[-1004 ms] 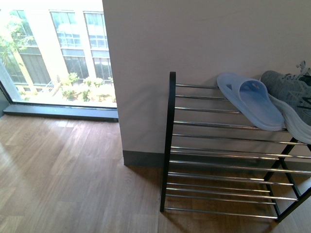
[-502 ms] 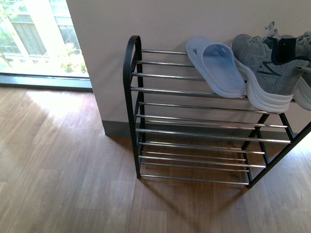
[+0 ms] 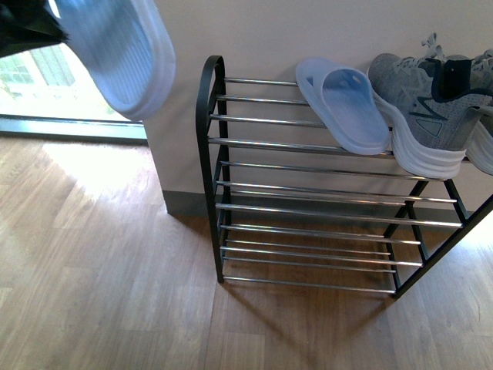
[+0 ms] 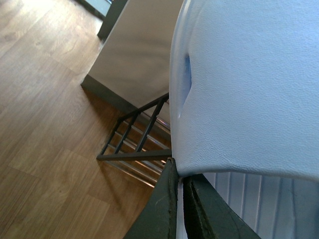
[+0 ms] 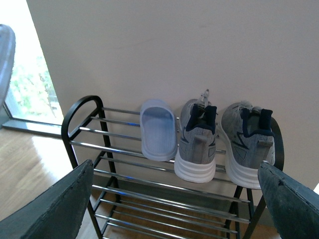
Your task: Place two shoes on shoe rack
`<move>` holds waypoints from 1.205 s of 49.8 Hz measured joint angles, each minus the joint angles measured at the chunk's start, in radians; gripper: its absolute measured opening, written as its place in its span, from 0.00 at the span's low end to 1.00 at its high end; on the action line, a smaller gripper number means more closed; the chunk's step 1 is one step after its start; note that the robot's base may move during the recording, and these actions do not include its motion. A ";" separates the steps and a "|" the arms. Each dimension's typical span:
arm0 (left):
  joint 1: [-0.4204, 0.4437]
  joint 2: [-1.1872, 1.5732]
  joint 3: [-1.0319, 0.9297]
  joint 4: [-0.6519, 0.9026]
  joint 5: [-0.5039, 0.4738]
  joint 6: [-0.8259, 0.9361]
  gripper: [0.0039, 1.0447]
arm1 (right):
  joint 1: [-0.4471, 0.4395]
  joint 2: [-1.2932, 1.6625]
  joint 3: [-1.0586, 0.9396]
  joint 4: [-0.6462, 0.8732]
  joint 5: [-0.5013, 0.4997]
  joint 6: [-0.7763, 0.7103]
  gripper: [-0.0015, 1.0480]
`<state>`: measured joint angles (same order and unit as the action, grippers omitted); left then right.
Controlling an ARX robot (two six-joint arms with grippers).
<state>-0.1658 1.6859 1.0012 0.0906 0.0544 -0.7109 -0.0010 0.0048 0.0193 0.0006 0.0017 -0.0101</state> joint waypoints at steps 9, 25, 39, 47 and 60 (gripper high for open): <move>-0.051 0.228 0.246 -0.069 0.092 0.034 0.01 | 0.000 0.000 0.000 0.000 -0.001 0.000 0.91; -0.121 0.503 0.614 -0.210 0.135 0.112 0.01 | 0.000 0.000 0.000 0.000 -0.001 0.000 0.91; -0.190 0.704 0.876 -0.358 0.153 0.212 0.01 | 0.000 0.000 0.000 0.000 -0.001 0.000 0.91; -0.193 0.768 0.951 -0.418 0.108 0.251 0.01 | 0.000 0.000 0.000 0.000 -0.001 0.000 0.91; -0.193 0.835 0.999 -0.431 0.082 0.277 0.01 | 0.000 0.000 0.000 0.000 -0.001 0.000 0.91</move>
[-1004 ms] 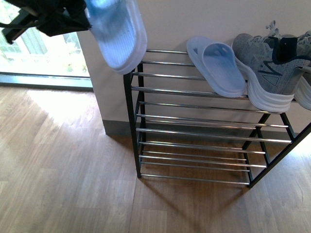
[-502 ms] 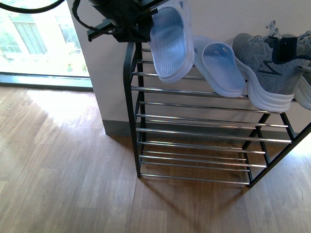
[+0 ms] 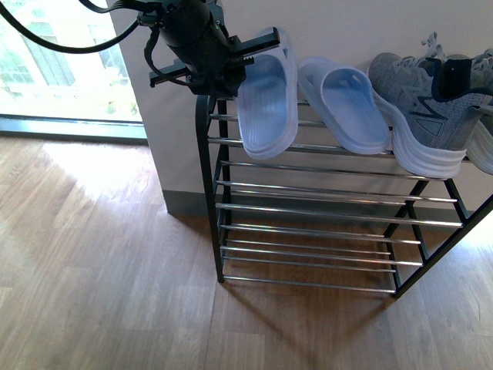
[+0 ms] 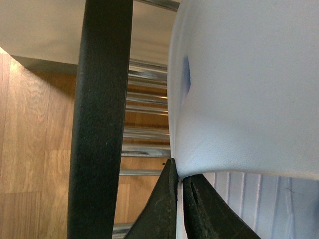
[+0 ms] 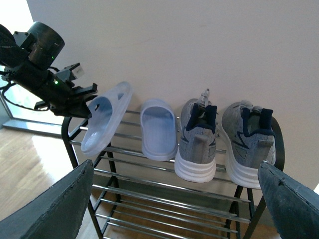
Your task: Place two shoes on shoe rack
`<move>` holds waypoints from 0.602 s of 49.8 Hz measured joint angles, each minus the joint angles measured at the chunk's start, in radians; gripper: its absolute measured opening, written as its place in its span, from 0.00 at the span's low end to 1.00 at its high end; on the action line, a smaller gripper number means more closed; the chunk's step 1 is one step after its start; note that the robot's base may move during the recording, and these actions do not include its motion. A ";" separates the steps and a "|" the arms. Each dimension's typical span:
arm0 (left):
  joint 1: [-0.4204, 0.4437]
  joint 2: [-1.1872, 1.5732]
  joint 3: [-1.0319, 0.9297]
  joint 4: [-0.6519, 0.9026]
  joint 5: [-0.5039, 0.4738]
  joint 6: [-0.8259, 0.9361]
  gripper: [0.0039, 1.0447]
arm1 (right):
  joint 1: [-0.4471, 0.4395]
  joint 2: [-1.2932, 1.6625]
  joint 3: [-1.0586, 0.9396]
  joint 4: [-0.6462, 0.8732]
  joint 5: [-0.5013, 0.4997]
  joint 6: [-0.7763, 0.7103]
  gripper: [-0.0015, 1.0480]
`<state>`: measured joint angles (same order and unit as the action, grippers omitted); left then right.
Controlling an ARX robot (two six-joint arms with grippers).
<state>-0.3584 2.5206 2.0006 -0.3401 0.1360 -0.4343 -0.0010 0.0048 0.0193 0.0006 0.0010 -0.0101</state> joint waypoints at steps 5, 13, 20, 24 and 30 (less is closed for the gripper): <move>0.000 0.005 0.006 0.004 0.001 0.000 0.05 | 0.000 0.000 0.000 0.000 0.000 0.000 0.91; 0.000 0.005 0.019 0.008 0.041 -0.010 0.36 | 0.000 0.000 0.000 0.000 0.000 0.000 0.91; -0.001 -0.016 -0.008 0.017 0.097 -0.048 0.62 | 0.000 0.000 0.000 0.000 0.000 0.000 0.91; -0.006 -0.072 -0.069 0.043 0.139 -0.072 0.78 | 0.000 0.000 0.000 0.000 0.000 0.000 0.91; -0.015 -0.242 -0.197 0.079 0.202 -0.098 0.91 | 0.000 0.000 0.000 0.000 0.000 0.000 0.91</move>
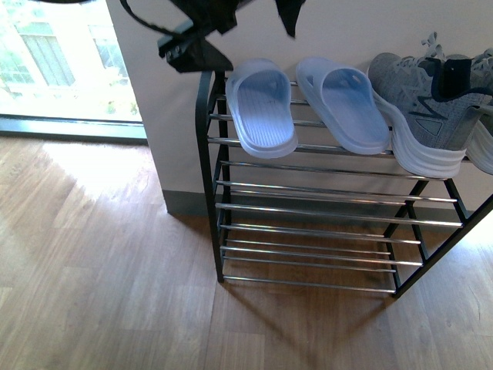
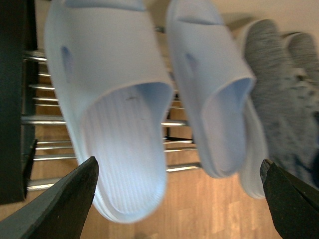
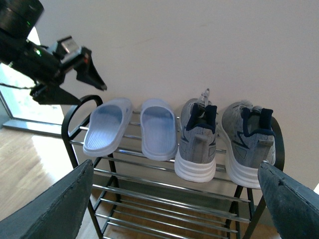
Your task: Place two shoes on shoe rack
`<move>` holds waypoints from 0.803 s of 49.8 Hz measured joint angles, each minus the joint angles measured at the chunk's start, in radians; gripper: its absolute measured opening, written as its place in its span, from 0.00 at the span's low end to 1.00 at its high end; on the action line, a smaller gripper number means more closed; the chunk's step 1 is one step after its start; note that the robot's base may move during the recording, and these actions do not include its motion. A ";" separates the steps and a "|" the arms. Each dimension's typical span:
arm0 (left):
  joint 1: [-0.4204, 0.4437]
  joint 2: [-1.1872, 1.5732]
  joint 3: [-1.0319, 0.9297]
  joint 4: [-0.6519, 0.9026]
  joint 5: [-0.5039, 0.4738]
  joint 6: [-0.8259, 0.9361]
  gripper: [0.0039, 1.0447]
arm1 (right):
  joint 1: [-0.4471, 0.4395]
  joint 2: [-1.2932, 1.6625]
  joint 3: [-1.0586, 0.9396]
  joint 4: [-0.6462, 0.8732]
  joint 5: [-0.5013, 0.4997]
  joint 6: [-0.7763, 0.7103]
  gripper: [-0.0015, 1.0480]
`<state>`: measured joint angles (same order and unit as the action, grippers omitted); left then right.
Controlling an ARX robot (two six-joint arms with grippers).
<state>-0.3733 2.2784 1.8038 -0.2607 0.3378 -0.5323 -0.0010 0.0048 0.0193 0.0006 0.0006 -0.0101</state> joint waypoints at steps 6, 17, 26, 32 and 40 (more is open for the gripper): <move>0.003 -0.122 -0.086 0.002 -0.026 -0.004 0.91 | 0.000 0.000 0.000 0.000 0.000 0.000 0.91; 0.039 -0.331 -0.374 0.396 -0.417 0.177 0.79 | 0.000 0.000 0.000 0.000 -0.001 0.000 0.91; 0.111 -0.546 -0.929 1.126 -0.591 0.470 0.43 | 0.000 0.000 0.000 0.000 0.000 0.000 0.91; 0.164 -0.680 -1.147 1.221 -0.549 0.507 0.19 | 0.000 0.000 0.000 0.000 0.000 0.000 0.91; 0.212 -0.824 -1.363 1.265 -0.492 0.518 0.01 | 0.000 0.000 0.000 0.000 0.000 0.000 0.91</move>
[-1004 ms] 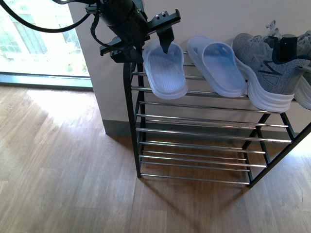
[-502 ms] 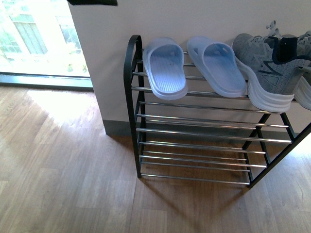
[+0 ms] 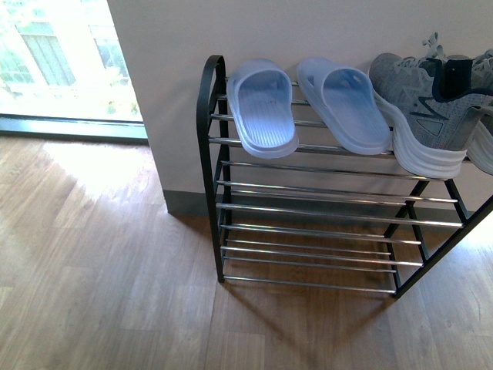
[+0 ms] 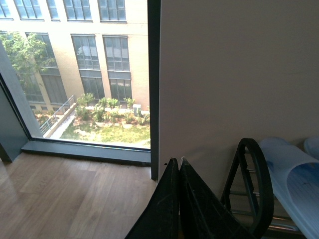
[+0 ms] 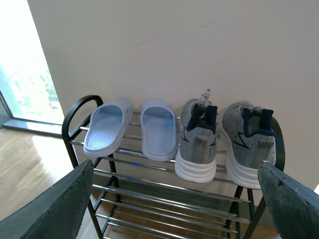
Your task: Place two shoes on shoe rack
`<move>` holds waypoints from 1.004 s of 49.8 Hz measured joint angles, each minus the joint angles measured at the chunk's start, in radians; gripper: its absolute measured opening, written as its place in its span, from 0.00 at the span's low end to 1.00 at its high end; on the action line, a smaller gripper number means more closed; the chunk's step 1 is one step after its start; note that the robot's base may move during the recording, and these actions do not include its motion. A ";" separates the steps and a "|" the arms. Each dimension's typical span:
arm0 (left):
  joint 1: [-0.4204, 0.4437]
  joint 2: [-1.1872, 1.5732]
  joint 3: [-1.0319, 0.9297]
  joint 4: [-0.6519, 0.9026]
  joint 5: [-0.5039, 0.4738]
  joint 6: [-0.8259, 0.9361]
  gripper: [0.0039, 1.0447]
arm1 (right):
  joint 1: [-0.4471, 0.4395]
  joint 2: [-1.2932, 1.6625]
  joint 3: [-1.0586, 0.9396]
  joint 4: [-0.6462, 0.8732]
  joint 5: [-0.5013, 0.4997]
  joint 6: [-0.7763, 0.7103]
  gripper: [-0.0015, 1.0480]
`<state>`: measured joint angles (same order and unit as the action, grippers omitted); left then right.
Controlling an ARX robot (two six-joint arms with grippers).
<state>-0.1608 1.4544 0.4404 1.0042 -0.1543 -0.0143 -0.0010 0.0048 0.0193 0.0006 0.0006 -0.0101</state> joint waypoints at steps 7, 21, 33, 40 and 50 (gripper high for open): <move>0.041 -0.132 -0.136 0.005 0.038 0.003 0.01 | 0.000 0.000 0.000 0.000 0.000 0.000 0.91; 0.083 -0.321 -0.274 -0.048 0.078 0.003 0.01 | 0.000 0.000 0.000 0.000 0.000 0.000 0.91; 0.156 -0.454 -0.380 -0.083 0.152 0.004 0.01 | 0.000 0.000 0.000 0.000 0.000 0.000 0.91; 0.157 -0.577 -0.400 -0.179 0.153 0.004 0.01 | 0.000 0.000 0.000 0.000 0.000 0.000 0.91; 0.157 -0.743 -0.425 -0.316 0.154 0.004 0.01 | 0.000 0.000 0.000 0.000 0.000 0.000 0.91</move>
<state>-0.0040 0.7113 0.0154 0.6884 -0.0006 -0.0101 -0.0010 0.0048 0.0193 0.0006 0.0006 -0.0097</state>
